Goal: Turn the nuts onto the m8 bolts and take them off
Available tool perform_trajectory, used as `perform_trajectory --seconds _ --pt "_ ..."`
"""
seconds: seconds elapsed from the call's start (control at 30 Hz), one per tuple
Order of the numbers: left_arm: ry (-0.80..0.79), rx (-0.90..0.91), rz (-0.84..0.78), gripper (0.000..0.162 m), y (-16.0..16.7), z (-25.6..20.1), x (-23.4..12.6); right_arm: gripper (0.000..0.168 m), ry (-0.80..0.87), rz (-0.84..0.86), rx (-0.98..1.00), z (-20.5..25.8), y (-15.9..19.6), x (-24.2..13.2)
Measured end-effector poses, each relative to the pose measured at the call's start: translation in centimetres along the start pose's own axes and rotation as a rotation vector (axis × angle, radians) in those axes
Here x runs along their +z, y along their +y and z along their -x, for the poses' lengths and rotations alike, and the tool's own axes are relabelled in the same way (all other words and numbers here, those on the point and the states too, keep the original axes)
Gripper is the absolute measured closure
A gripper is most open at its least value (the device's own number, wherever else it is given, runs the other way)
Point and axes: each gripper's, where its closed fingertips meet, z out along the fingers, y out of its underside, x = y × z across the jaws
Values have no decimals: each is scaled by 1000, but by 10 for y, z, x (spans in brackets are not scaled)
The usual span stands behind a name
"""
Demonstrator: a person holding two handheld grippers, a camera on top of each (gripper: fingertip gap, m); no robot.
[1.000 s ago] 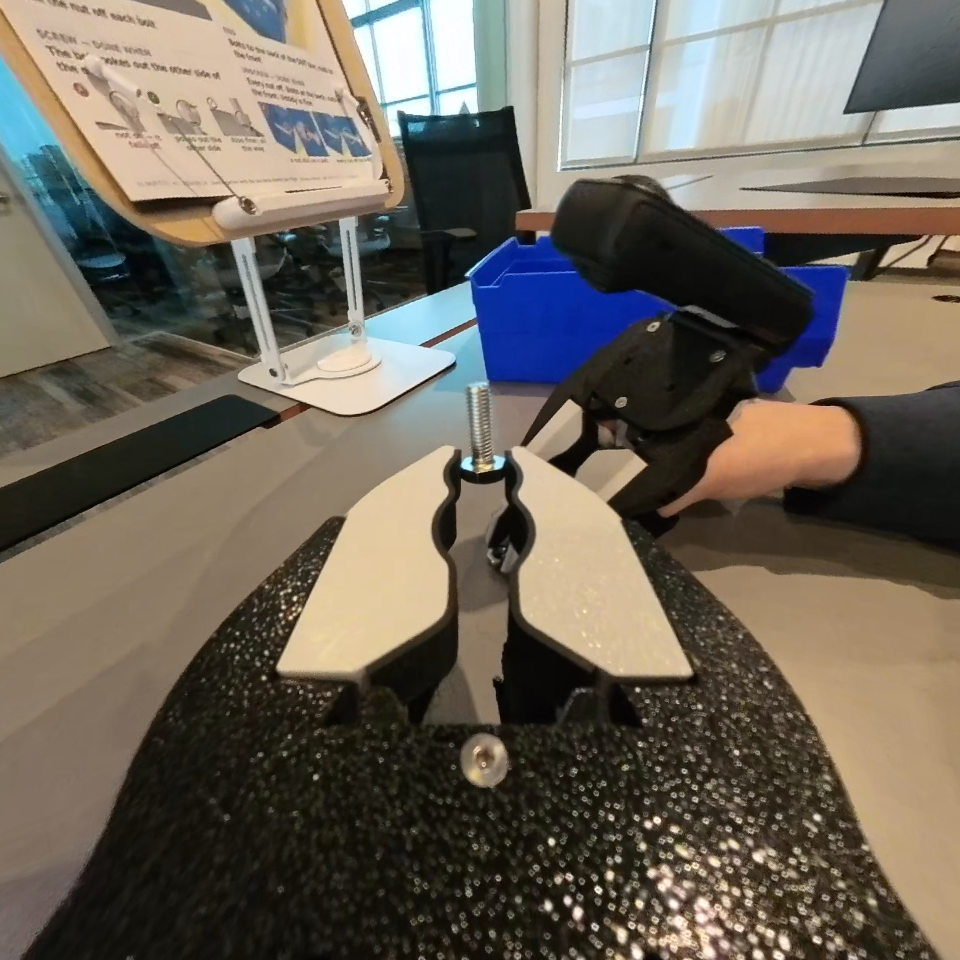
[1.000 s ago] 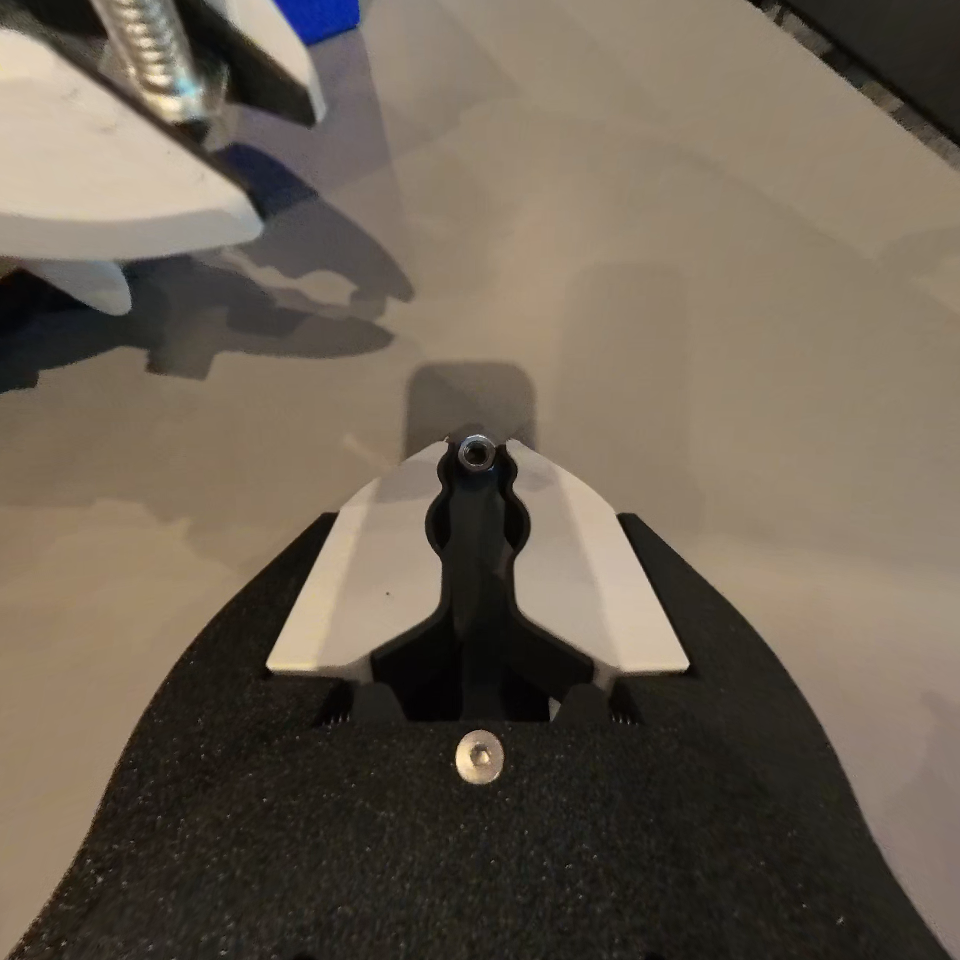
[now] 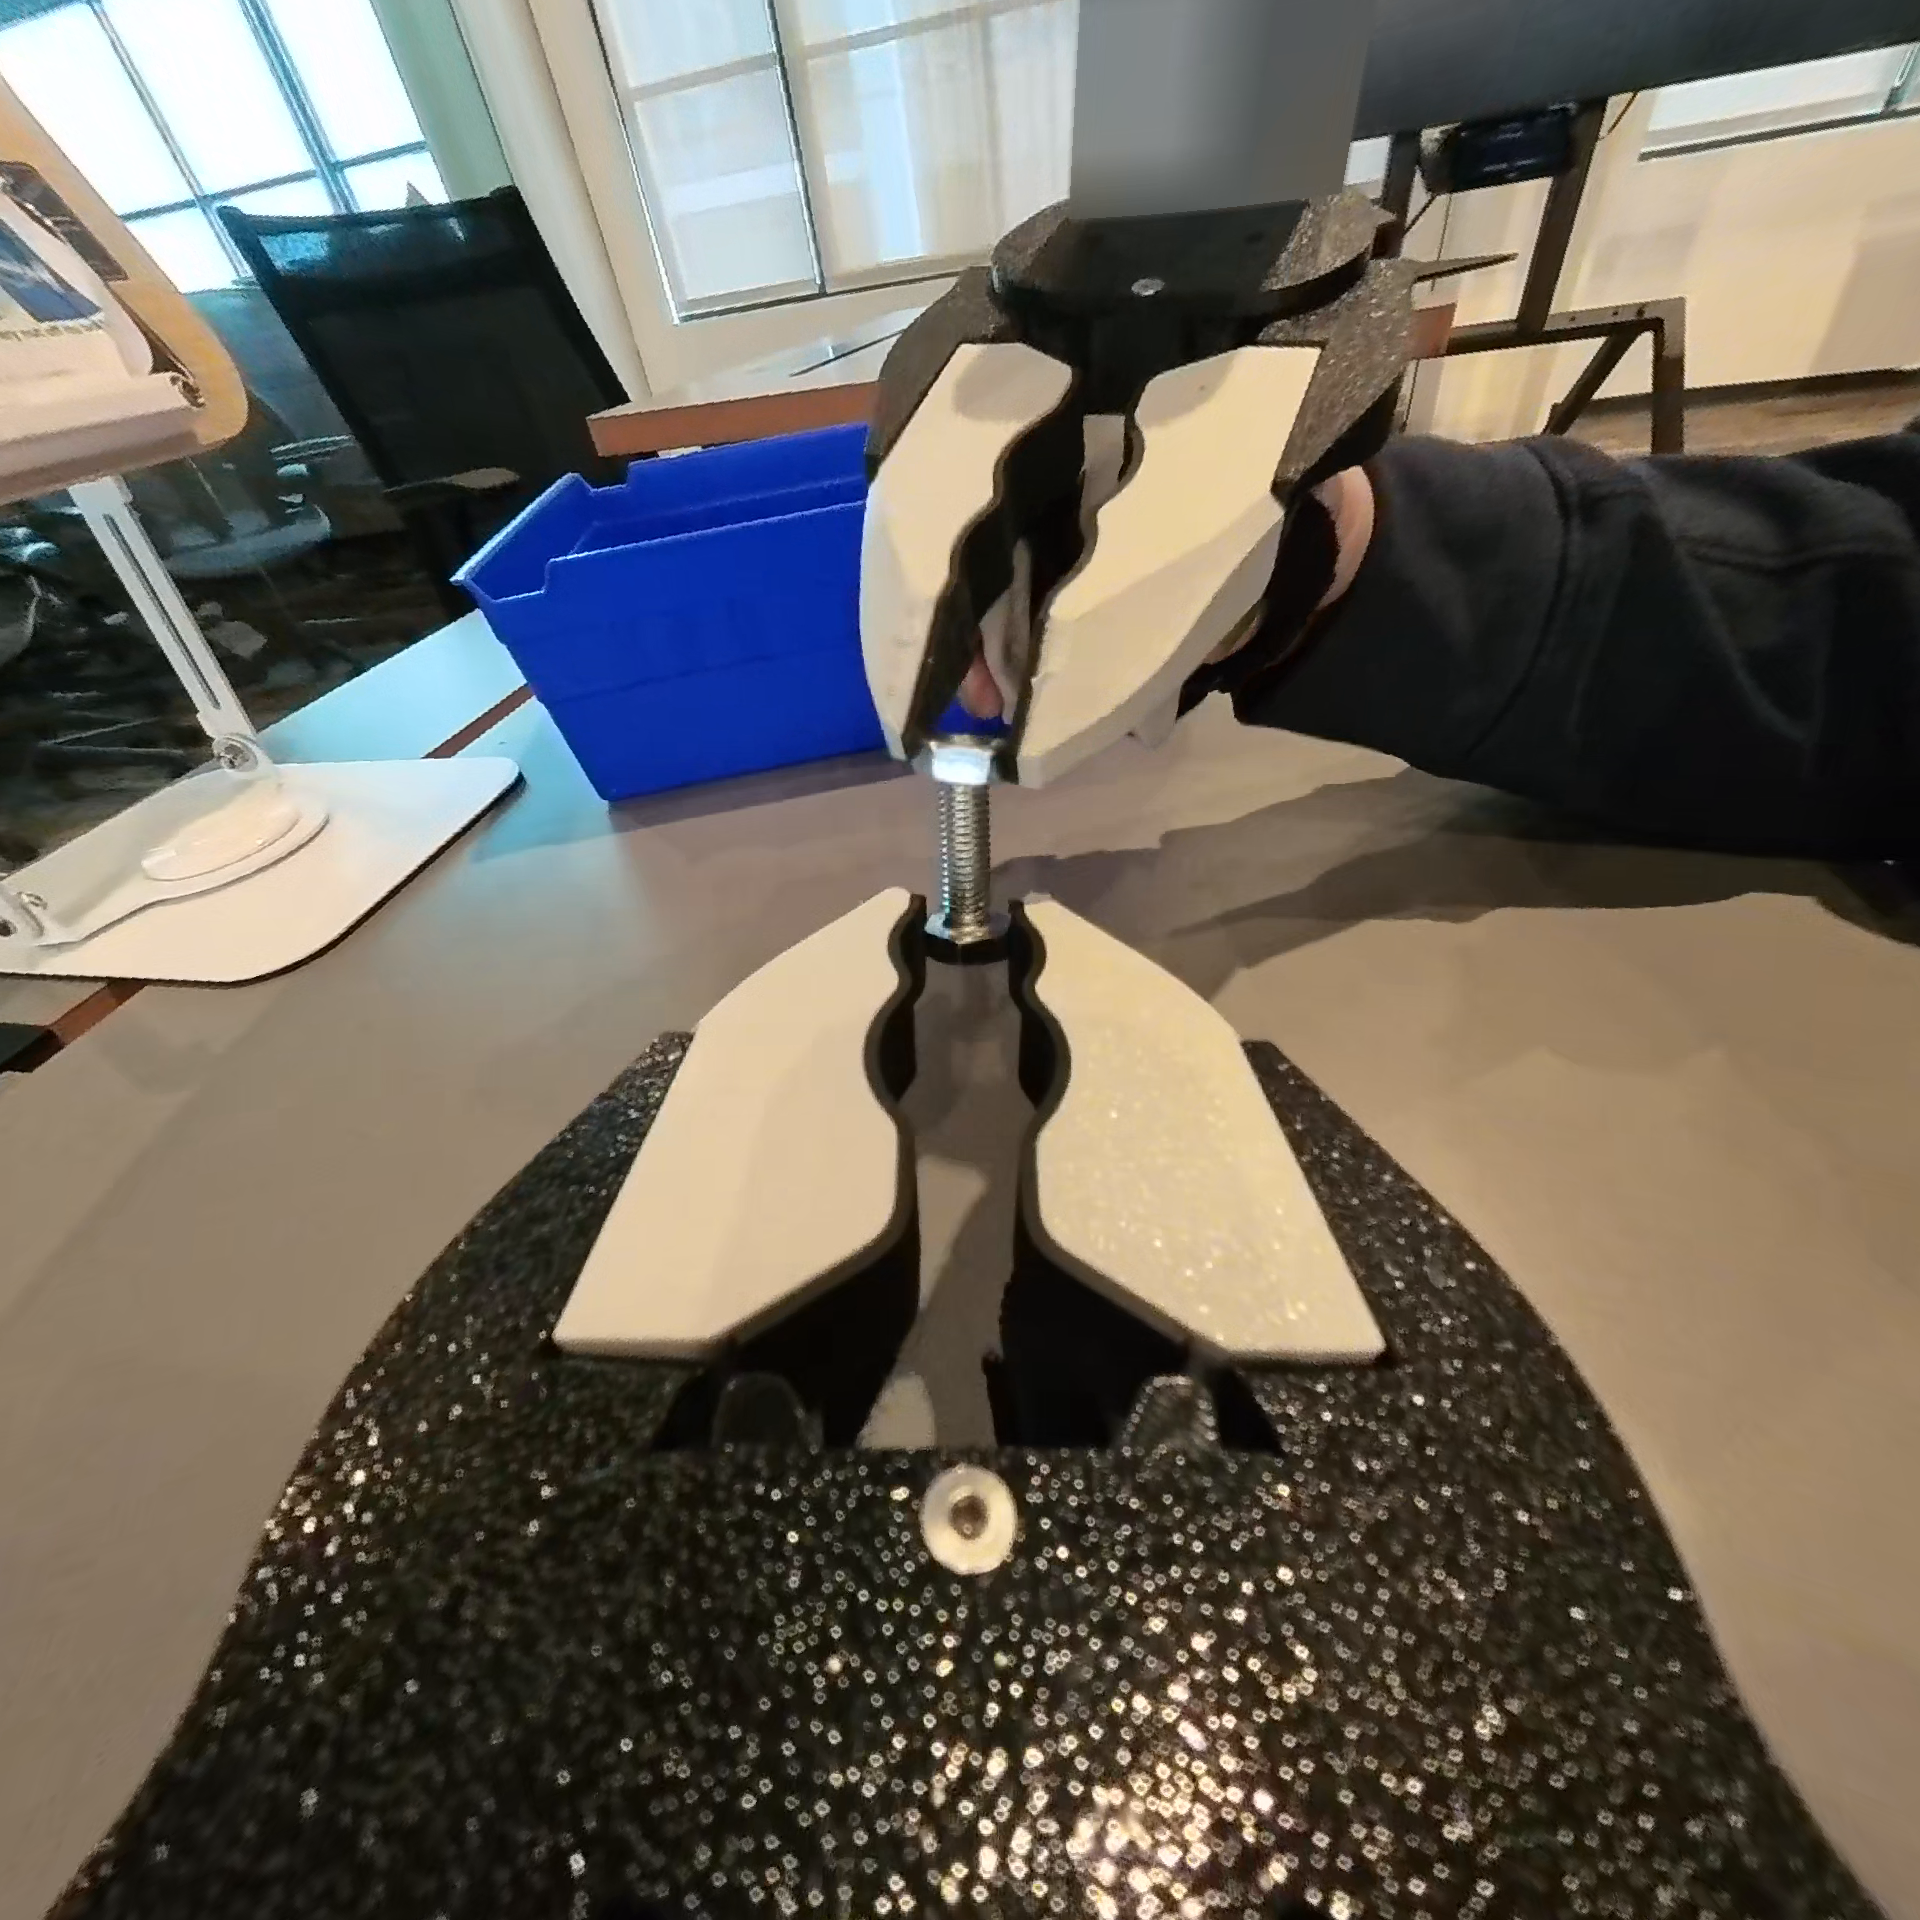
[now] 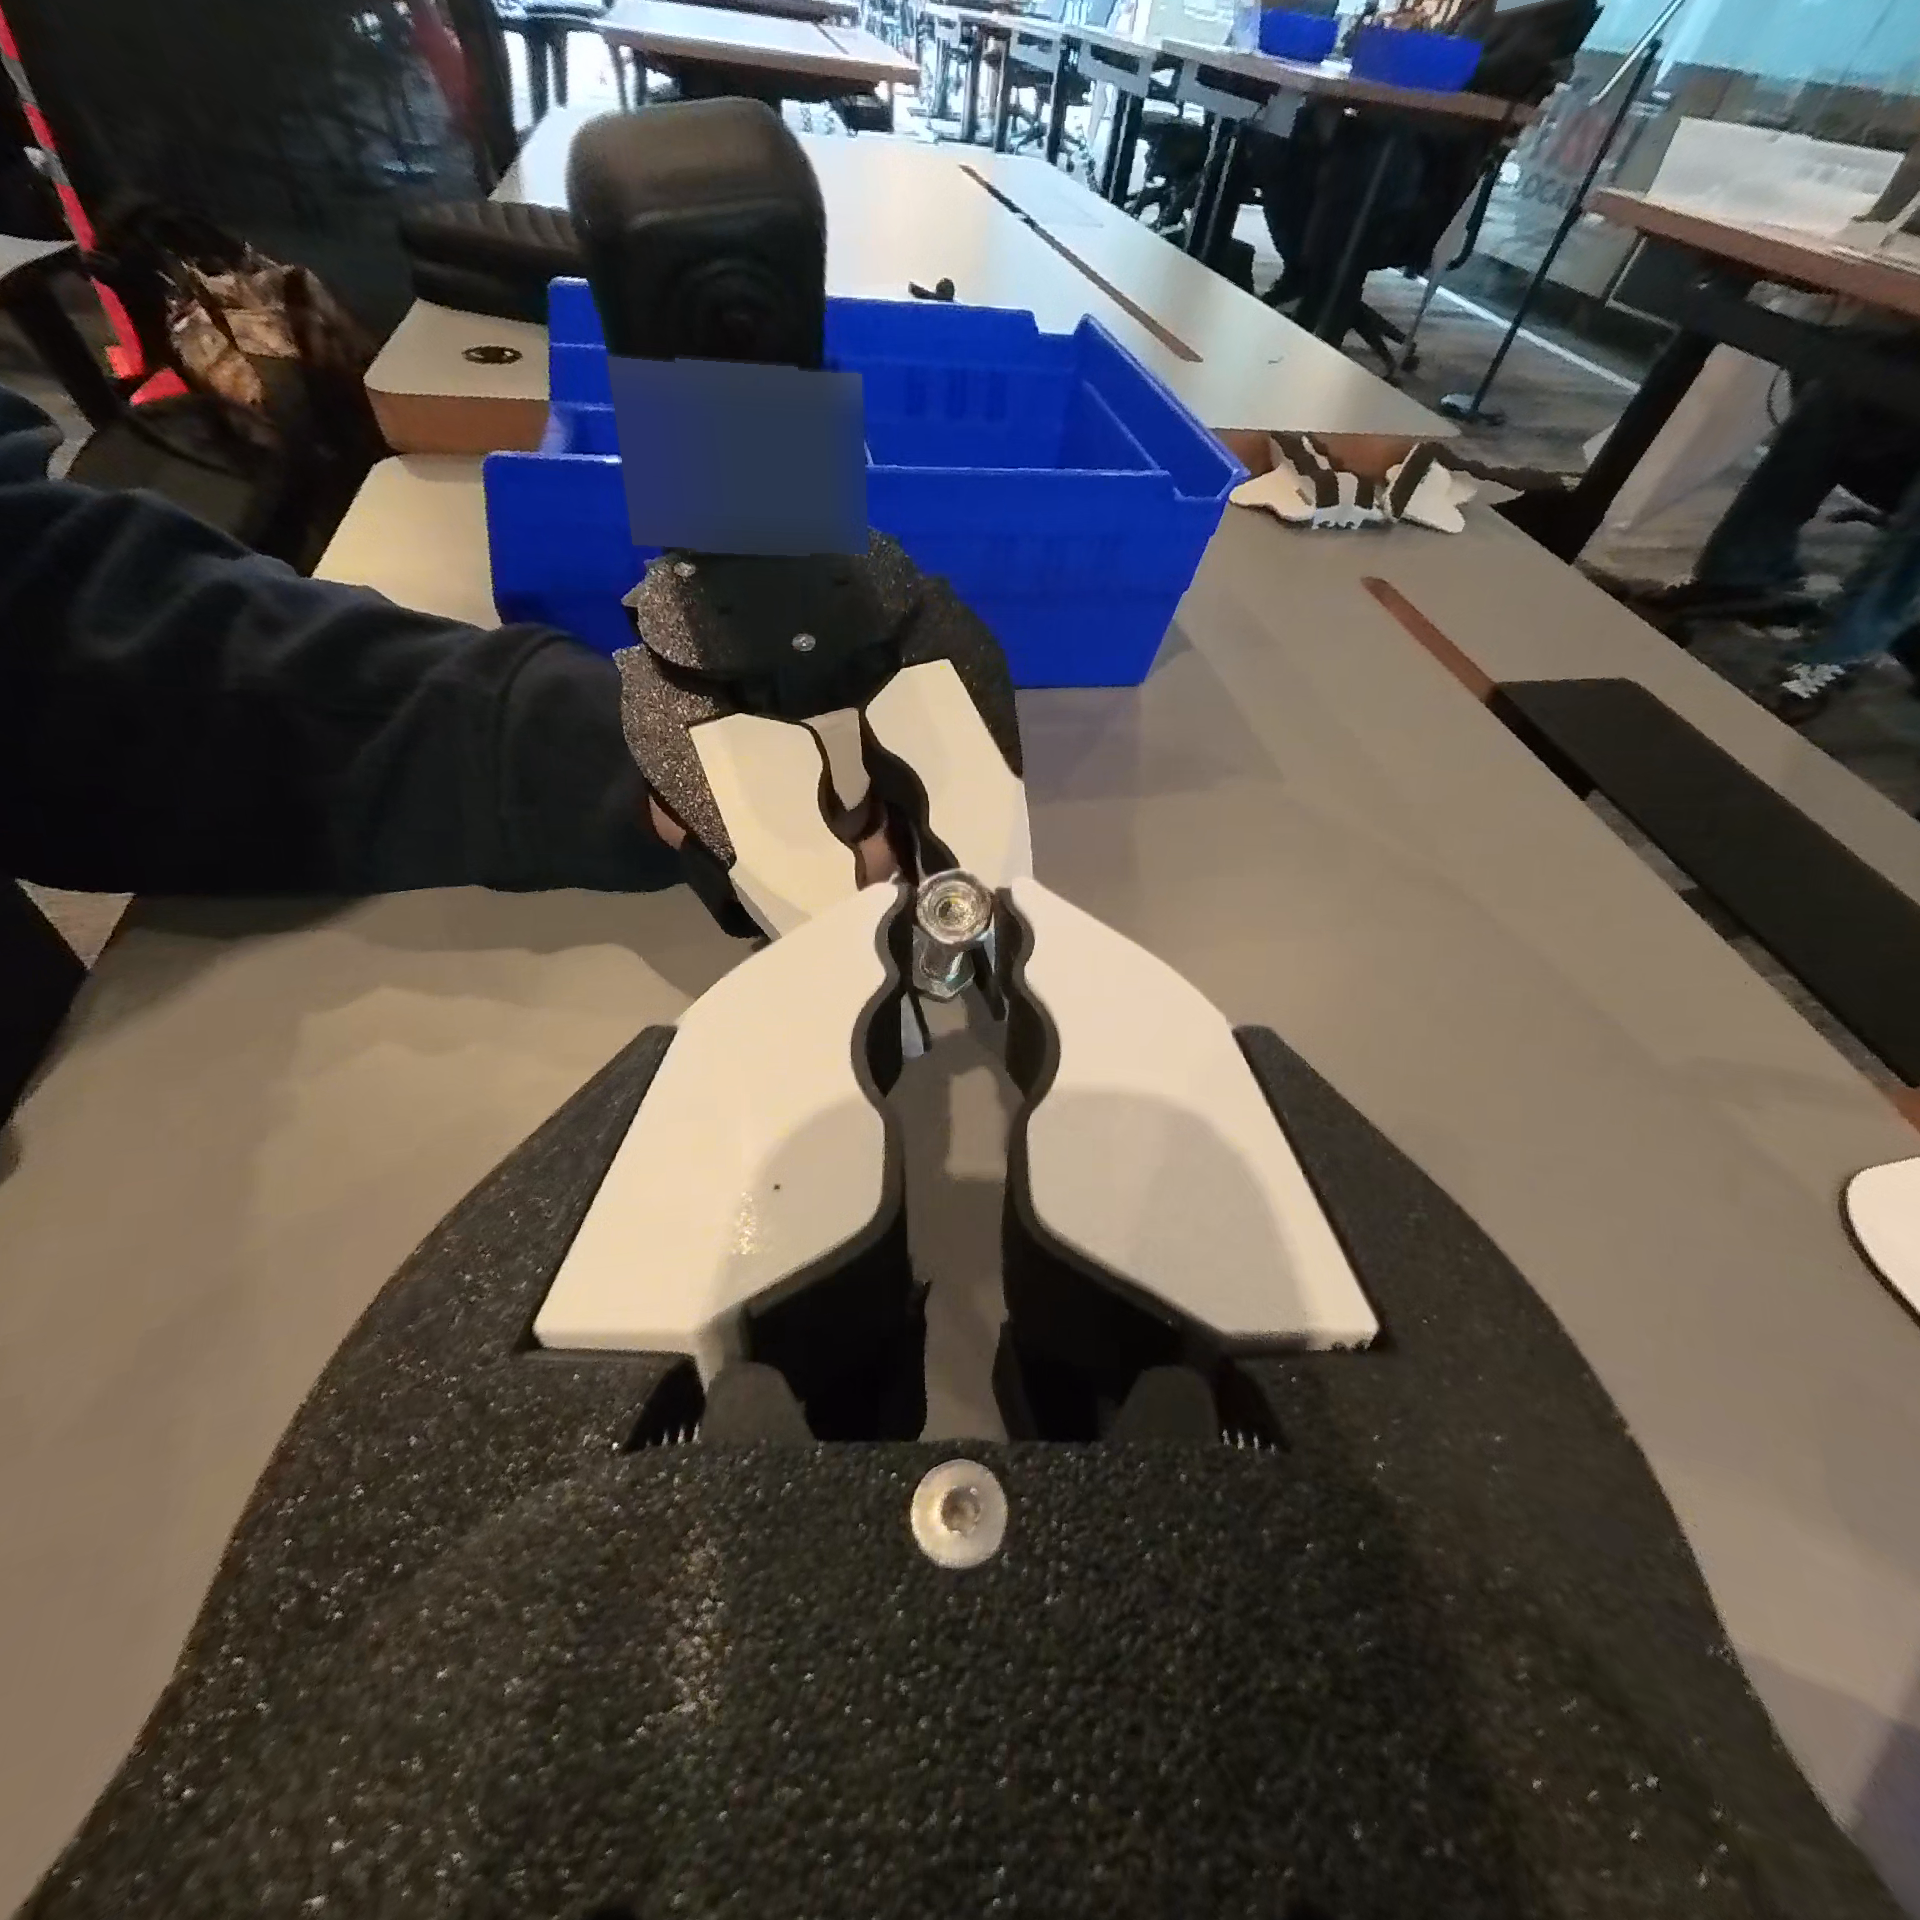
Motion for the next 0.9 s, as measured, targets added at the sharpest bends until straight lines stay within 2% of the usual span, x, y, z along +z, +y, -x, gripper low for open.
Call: perform_trajectory --seconds 0.2,0.9 --pt "16 18 21 147 2 -4 2 154 -10 51 -1 3 4 -2" --pt "35 6 27 147 3 -6 3 151 -10 43 3 3 3 -3"
